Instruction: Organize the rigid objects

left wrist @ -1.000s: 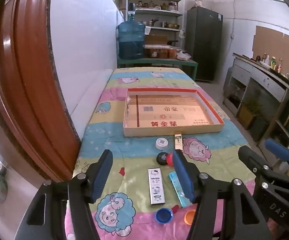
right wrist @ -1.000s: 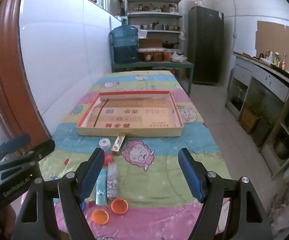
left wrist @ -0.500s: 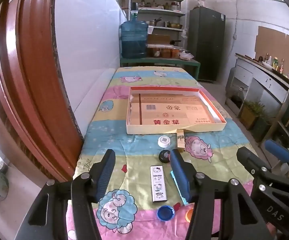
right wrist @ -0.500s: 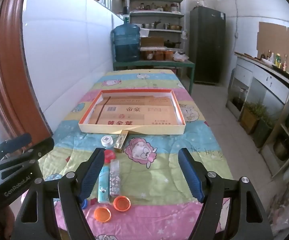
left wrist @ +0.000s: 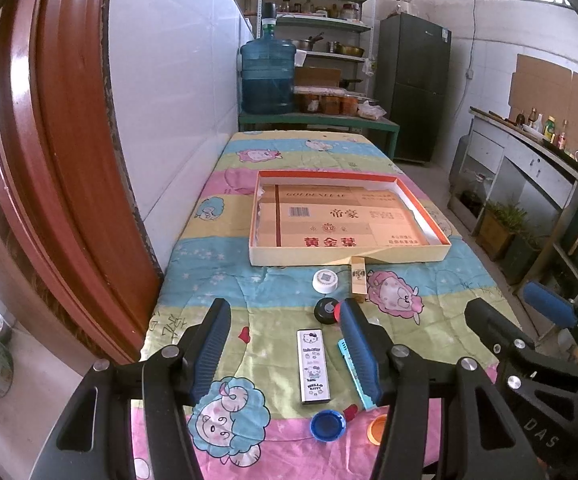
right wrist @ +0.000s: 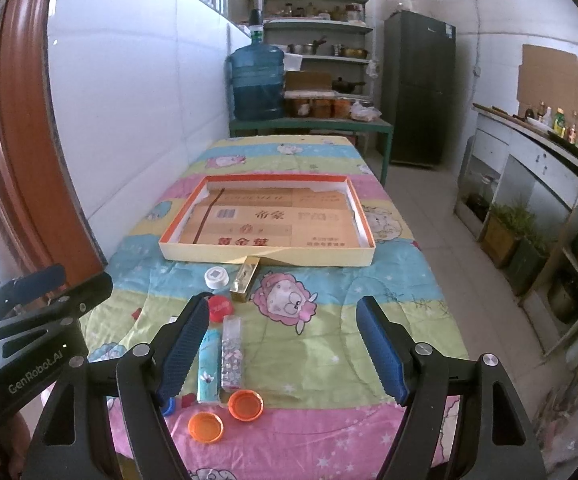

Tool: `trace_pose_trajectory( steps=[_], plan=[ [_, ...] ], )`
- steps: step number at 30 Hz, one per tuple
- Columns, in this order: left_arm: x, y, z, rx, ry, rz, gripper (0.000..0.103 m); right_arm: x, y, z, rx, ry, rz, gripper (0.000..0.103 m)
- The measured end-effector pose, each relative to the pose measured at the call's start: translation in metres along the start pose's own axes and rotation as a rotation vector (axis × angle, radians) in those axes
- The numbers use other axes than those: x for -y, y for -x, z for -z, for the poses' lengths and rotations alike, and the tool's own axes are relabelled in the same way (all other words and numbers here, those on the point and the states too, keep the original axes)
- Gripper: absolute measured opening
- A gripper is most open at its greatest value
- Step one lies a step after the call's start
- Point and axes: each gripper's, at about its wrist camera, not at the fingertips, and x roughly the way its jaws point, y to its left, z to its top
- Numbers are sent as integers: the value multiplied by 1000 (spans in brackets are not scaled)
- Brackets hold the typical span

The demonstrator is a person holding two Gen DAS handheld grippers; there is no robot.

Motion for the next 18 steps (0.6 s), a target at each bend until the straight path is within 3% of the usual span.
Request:
trace_pose_trajectory(
  steps=[18],
  plan=[
    [-1,-4,-1,-8,13,9,57,1,-6,1,-19,-6,-19,77]
  ],
)
